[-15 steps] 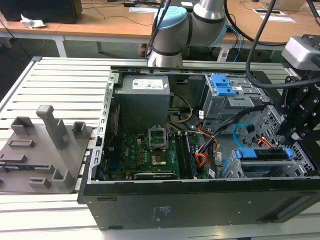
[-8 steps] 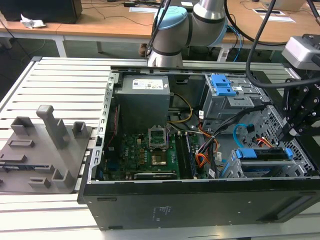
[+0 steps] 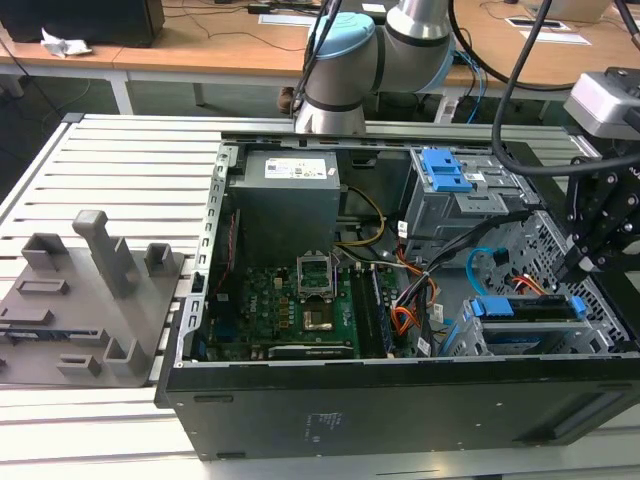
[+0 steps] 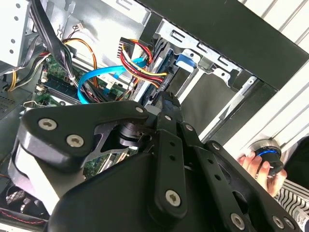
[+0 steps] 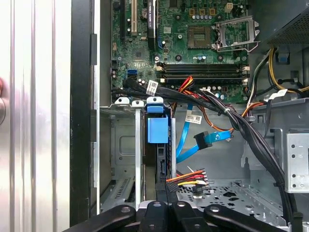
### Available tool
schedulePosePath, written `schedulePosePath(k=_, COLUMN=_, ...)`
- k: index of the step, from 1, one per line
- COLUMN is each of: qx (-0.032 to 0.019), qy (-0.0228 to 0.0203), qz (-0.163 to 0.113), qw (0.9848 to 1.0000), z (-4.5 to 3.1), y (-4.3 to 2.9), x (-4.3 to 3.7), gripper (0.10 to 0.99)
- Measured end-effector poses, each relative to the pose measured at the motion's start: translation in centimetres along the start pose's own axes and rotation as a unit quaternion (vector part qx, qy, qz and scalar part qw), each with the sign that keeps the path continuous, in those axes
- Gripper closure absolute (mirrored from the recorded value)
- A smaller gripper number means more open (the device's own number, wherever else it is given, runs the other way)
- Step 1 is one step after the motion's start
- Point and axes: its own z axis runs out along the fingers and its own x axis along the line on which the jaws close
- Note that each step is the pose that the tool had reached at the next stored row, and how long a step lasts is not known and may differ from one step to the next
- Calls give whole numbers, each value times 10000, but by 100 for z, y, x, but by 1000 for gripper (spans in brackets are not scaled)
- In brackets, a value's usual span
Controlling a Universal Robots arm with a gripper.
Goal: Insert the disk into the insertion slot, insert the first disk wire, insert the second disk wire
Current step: 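Insert the first disk wire, then insert the second disk wire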
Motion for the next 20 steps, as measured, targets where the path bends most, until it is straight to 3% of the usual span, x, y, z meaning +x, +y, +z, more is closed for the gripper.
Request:
schedulePosePath(k=2, qx=0, qy=2, qz=0, qw=10000, z=-2, y=17, x=0, gripper=980)
schedulePosePath(k=9, qx=0, qy=0, qz=0, qw=10000, z=12, y=227, x=5, gripper=980)
schedulePosePath(k=20, qx=0, qy=0, qz=0, qw=10000, z=12, y=235, x=5, gripper=980)
